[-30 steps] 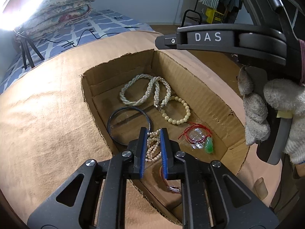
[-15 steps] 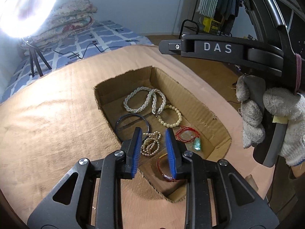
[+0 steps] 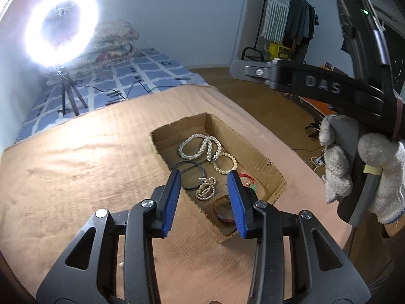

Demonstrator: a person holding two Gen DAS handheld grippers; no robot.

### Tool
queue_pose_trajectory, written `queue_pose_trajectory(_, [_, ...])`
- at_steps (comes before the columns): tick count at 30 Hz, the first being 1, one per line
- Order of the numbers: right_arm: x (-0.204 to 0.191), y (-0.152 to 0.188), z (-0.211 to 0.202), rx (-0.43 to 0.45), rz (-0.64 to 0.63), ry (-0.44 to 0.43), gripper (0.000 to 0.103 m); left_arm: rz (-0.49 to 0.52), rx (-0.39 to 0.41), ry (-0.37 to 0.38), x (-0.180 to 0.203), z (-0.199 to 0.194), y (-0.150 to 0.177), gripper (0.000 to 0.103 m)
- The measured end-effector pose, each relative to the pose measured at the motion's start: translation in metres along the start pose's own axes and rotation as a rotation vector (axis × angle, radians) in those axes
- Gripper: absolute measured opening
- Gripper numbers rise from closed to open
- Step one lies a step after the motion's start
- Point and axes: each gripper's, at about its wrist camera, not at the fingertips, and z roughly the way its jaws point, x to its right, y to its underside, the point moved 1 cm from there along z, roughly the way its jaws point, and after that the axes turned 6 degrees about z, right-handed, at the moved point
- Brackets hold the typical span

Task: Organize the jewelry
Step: 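Move both open tools from the box to the pearl earrings on the blanket, then grasp one pearl earring with the left tool while the right tool grasps the other earring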

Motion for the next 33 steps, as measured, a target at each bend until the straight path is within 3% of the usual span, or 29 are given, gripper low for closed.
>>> queue_pose_trajectory(11, [-0.038,0.019,-0.058,0.057,-0.017,-0.053,0.099,-0.060,0.011,-0.032,-0.057,-0.054,0.036,0.039])
queue_pose_trajectory(18, [-0.068,0.048,-0.061,-0.013,-0.072,-0.127,0.099,-0.168,-0.047,-0.078,-0.126,-0.062,0.082,0.039])
queue_pose_trajectory(24, [-0.102,0.094,-0.039,-0.153,-0.154,-0.203,0.074,-0.208,-0.101,-0.062,-0.150,-0.048,0.115,0.039])
queue_pose_trajectory(29, [-0.128,0.140,-0.006,-0.286,-0.228,-0.235,0.042,-0.152,-0.135,-0.016,-0.136,-0.034,0.127,0.038])
queue_pose_trajectory(33, [-0.139,0.167,0.015,-0.332,-0.299,-0.219,0.036,-0.142,-0.173,0.020,-0.126,-0.018,0.134,0.028])
